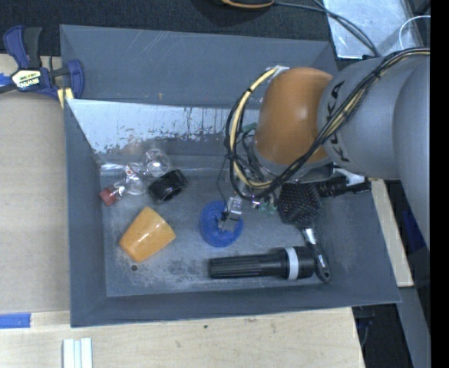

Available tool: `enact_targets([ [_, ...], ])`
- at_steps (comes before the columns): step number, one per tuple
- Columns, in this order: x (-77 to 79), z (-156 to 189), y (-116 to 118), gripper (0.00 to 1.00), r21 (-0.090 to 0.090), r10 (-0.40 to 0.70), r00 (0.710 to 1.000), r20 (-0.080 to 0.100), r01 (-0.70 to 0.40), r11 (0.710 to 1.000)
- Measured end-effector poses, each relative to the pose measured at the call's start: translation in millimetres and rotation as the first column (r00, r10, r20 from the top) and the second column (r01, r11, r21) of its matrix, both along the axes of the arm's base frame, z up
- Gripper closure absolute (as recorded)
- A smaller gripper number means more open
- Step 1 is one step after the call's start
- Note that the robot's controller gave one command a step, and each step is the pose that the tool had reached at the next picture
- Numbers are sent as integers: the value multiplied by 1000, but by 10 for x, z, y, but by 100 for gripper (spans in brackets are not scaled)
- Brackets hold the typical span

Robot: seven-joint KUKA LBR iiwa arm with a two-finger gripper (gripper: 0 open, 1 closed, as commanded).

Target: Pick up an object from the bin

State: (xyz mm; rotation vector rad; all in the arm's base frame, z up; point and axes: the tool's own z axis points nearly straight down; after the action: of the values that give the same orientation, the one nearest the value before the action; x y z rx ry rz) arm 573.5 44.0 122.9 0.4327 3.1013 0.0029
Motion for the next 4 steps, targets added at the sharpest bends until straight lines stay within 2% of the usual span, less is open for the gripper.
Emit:
enact_targets([
  [1,-86,-228,18,0,0,53,999,-8,-53,999],
  [2,-99,-525,23,0,0,-57,998,-2,57,998],
  [3,-104,-496,41,100,1,-82,997,0,82,997],
  [4,-104,-496,41,100,1,-82,997,0,82,997],
])
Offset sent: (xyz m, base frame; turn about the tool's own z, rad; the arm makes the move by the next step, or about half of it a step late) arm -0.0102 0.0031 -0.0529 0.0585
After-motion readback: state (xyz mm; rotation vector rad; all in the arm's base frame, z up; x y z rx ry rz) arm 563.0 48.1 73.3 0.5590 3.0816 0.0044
